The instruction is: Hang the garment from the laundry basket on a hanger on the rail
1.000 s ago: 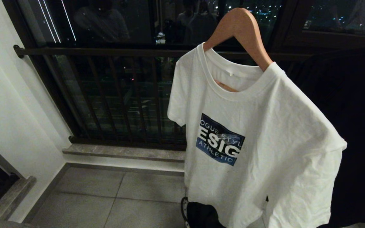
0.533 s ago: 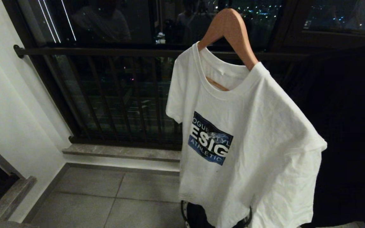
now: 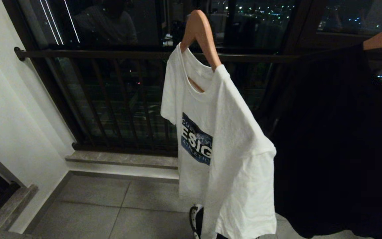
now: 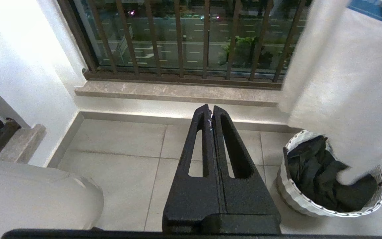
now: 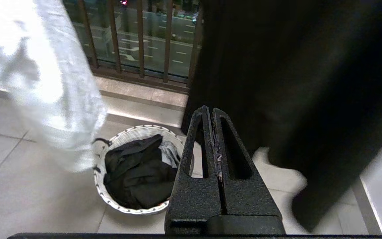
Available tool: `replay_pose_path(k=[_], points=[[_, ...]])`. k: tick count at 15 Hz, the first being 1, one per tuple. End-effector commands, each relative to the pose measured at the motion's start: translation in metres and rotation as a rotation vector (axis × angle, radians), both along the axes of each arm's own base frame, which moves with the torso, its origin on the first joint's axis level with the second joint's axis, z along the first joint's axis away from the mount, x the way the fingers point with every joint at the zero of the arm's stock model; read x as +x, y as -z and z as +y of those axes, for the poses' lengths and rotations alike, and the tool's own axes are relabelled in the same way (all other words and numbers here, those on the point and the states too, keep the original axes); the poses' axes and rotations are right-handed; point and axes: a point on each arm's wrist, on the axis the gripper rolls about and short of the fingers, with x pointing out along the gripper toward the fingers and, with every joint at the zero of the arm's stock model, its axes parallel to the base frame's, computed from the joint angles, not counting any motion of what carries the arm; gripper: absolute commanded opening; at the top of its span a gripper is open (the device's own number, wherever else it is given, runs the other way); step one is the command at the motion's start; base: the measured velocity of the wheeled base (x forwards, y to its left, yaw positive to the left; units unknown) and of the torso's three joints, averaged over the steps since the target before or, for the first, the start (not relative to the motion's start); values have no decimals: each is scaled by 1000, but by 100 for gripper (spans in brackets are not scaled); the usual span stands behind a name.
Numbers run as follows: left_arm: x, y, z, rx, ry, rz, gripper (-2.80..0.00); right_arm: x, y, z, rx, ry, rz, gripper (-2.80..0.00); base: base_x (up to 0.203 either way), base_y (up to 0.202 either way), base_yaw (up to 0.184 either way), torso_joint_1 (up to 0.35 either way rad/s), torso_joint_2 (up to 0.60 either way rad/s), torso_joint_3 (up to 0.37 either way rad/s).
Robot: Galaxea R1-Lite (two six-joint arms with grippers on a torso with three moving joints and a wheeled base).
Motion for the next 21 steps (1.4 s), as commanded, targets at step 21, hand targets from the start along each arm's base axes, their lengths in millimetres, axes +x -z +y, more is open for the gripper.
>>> replay_pose_path(k=[21], points=[[0, 0, 0, -2, 0, 1, -280, 0, 0, 0, 28, 0, 3, -280, 0, 0, 0, 0, 0, 0]])
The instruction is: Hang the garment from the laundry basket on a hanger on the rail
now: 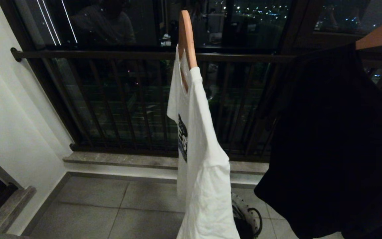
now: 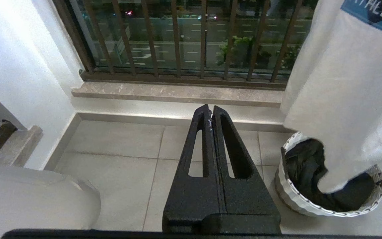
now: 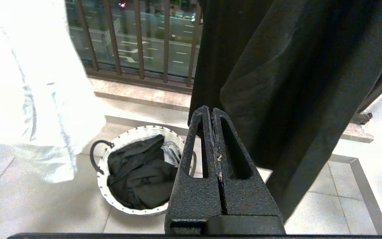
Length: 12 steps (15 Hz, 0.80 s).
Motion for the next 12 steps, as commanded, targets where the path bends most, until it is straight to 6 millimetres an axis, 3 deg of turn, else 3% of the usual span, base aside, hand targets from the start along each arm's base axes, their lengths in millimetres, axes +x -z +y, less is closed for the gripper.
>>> replay_pose_path(k=[1, 5, 12], points=[[0, 0, 0, 0, -1, 1, -280, 0, 0, 0, 0, 0, 2, -280, 0, 0, 0, 0, 0, 0], [0, 0, 0, 0, -1, 1, -280, 0, 0, 0, 20, -1, 1, -280, 0, 0, 0, 0, 0, 0], [0, 0, 0, 0, 0, 1, -280, 0, 0, 0, 17, -4, 1, -280, -2, 3, -104, 3, 3, 0]])
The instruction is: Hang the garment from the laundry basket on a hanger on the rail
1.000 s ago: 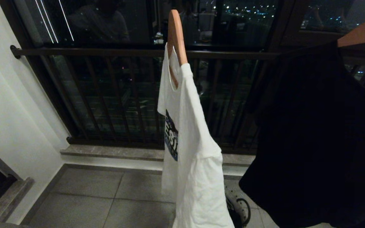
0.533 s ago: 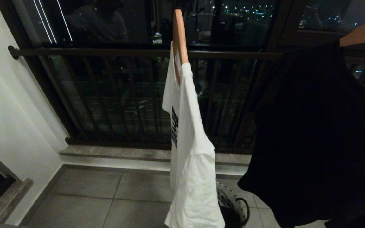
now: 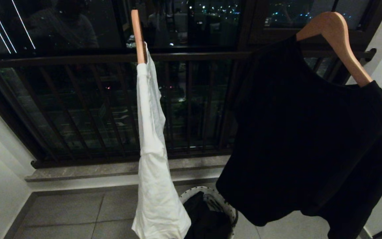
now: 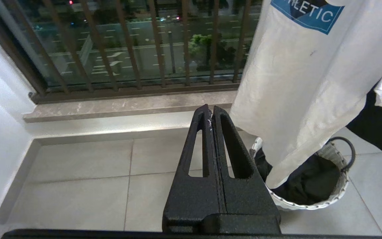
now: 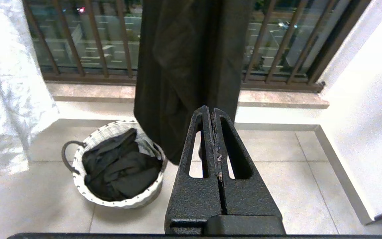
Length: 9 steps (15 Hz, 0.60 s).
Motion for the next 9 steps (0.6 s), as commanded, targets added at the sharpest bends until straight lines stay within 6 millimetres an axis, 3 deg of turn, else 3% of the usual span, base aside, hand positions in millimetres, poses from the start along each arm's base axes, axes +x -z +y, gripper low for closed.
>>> replay_pose_path(k=[1, 9], points=[[0, 0, 0, 0, 0, 0, -280, 0, 0, 0, -2, -1, 1, -280, 0, 0, 0, 0, 0, 0], [0, 0, 0, -2, 0, 0, -280, 0, 0, 0, 1, 0, 0, -280, 0, 0, 0, 0, 0, 0]])
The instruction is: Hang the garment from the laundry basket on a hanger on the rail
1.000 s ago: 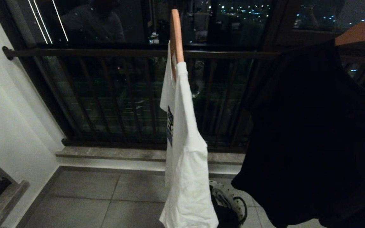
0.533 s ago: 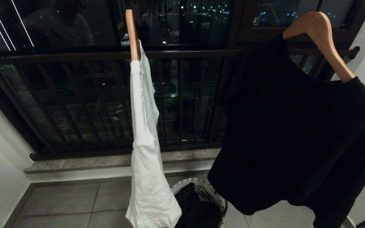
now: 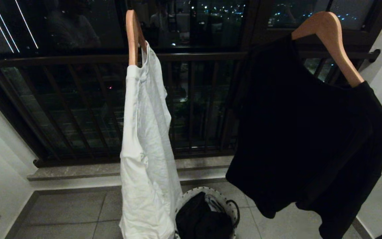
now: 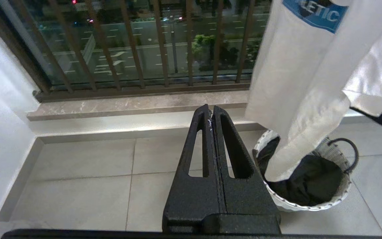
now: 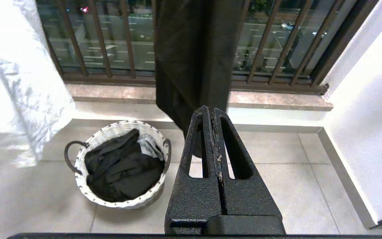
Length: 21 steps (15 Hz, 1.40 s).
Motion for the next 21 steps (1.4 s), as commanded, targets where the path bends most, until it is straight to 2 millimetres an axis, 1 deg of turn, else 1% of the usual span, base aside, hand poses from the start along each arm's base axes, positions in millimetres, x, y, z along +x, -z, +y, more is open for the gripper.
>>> replay_pose_path(k=[1, 6, 21], points=[[0, 0, 0, 0, 1, 1, -280, 0, 0, 0, -2, -1, 1, -280, 0, 0, 0, 0, 0, 0], [0, 0, 0, -3, 1, 1, -280, 0, 0, 0, -20, -9, 2, -280, 0, 0, 0, 0, 0, 0], [0, 0, 0, -4, 1, 1, -280, 0, 0, 0, 4, -5, 1, -280, 0, 0, 0, 0, 0, 0]])
